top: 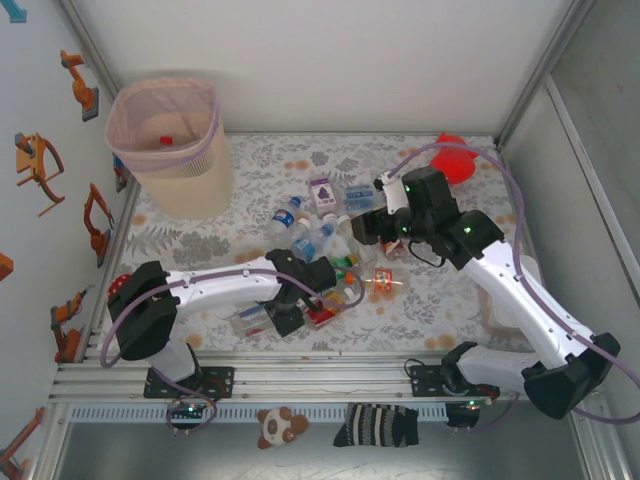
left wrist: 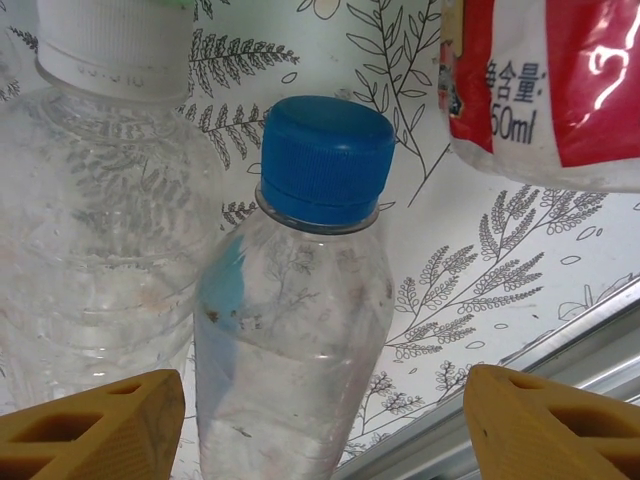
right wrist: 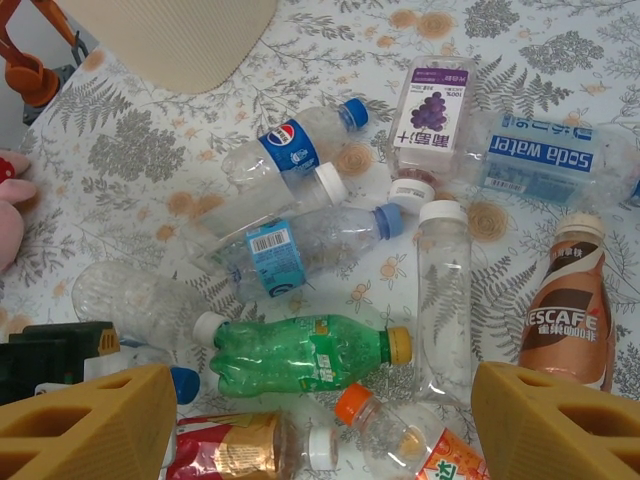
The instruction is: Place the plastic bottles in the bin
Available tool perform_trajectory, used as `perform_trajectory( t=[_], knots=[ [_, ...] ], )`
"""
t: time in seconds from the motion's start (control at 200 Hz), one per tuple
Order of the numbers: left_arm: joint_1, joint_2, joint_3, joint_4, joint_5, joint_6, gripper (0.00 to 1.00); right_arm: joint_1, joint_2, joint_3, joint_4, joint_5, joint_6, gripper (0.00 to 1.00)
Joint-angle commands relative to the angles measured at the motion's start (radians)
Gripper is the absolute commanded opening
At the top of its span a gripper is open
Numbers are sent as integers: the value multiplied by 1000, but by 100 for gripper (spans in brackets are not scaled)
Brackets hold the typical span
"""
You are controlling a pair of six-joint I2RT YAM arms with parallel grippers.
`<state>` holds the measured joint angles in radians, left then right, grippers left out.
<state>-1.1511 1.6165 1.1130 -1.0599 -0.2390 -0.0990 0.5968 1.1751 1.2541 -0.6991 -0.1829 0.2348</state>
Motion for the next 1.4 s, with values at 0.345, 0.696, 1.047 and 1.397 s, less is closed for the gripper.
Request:
perform_trajectory(
  t=[0.345, 0.696, 1.047, 1.397],
  knots=[
    [26, 92, 8, -23, -6, 38, 71, -11, -19, 24, 8, 2, 3, 77],
    [54, 155, 19, -35, 1, 42, 68, -11, -29, 16, 2, 5, 4, 76],
    [57, 152, 19, -37, 21, 50, 55, -13, -51, 5, -1, 16, 7, 76],
    [59, -30, 43, -36, -7, 56, 52, -12, -77, 7, -17, 33, 8, 76]
  ],
)
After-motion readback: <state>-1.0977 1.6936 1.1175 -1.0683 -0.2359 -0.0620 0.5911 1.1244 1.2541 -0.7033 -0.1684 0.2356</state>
